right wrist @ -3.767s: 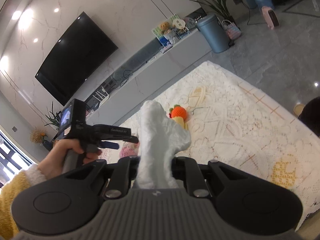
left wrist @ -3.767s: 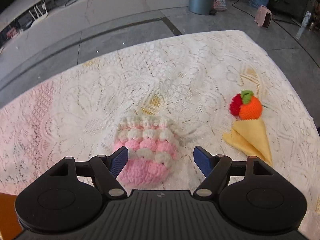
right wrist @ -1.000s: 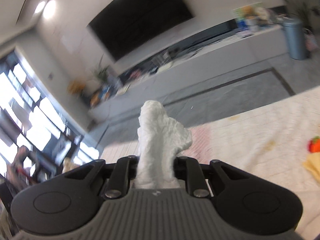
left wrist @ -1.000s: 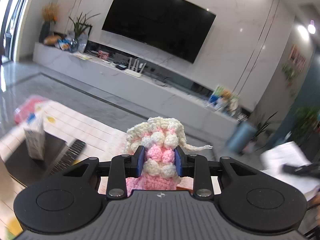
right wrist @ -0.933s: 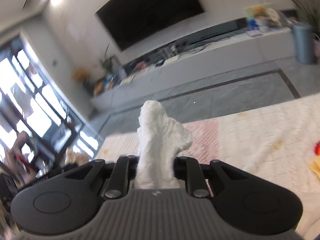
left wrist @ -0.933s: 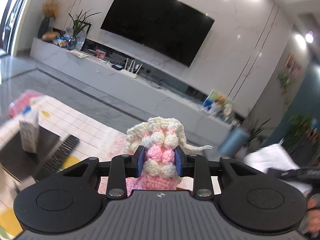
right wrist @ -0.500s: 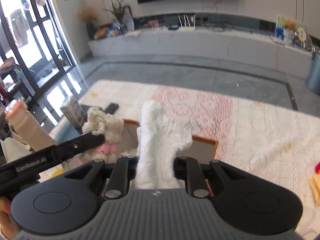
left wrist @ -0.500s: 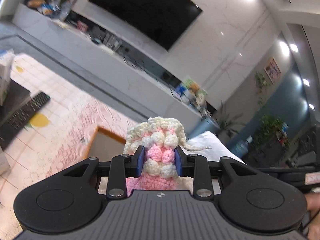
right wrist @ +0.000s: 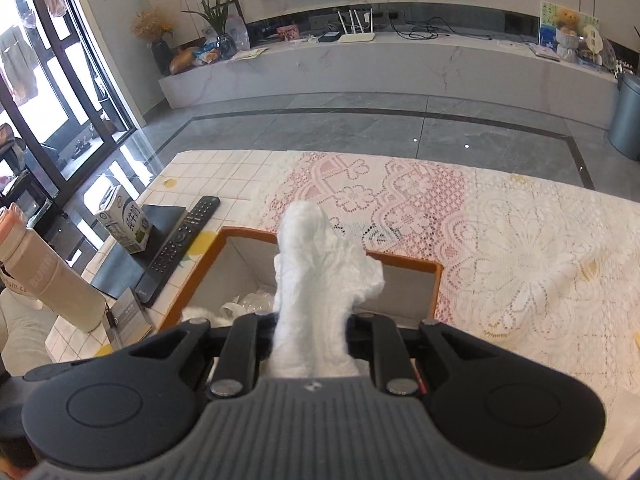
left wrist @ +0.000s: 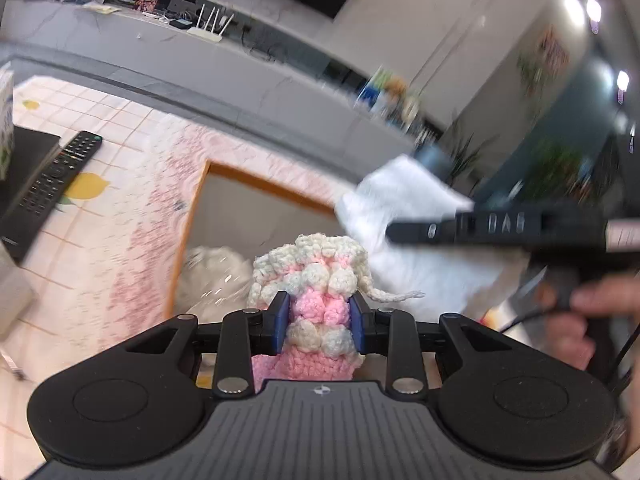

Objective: Organize soft objects
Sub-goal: 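Carry the pouch with the left tool while the right tool carries the cloth to the box, then open the left tool over the box, dropping the pink pouch inside, then lower the white cloth into the box and open the right tool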

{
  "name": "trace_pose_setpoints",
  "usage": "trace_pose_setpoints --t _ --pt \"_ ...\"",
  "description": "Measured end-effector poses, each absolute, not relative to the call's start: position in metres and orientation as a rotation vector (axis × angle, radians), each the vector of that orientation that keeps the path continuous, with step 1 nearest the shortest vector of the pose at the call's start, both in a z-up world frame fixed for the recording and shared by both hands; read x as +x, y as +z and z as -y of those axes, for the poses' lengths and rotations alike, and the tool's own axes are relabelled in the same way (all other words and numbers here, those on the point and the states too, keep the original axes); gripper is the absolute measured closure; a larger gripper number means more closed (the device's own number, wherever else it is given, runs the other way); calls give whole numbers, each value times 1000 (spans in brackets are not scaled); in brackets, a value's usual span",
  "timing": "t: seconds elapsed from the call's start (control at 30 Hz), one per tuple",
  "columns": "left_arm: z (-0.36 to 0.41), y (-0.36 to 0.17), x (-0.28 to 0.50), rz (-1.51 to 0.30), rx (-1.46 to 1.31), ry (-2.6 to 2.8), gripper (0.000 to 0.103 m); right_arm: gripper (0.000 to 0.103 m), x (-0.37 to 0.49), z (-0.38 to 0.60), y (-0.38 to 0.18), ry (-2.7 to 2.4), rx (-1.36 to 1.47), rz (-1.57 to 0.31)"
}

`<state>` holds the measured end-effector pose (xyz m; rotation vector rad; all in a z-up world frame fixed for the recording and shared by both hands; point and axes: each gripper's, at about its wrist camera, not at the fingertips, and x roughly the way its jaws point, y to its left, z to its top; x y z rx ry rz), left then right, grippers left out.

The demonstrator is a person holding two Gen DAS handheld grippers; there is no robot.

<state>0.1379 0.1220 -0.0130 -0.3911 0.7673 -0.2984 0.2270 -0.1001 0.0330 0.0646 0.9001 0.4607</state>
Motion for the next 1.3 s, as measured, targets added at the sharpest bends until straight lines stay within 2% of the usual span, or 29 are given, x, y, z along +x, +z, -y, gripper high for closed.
trace_pose_setpoints --t 0.3,0.47,0.57,0.63,0.73,0.8,1.03,1.2,1.3 --pt "-86 -8 112 -843 -53 -456 64 88 233 108 27 416 23 -917" --pt "-83 -18 117 -900 -4 -373 59 88 232 109 22 417 10 -924" --pt "-91 -12 119 -876 -48 -332 51 88 232 108 19 419 11 -930" --pt "-94 -3 115 -822 -57 -344 33 88 233 107 19 426 15 -933" --pt "-94 9 106 -715 -73 -352 22 88 234 104 20 440 13 -931" --pt "-94 15 99 -620 -79 -341 18 88 234 101 23 459 -5 -927" --pt "-112 20 111 -567 -196 -199 18 88 220 89 63 656 -115 -856" --pt "-150 19 119 -547 -397 -33 18 88 197 87 78 745 -72 -900" --pt "-170 20 116 -535 -461 64 18 88 186 98 83 807 69 -918"
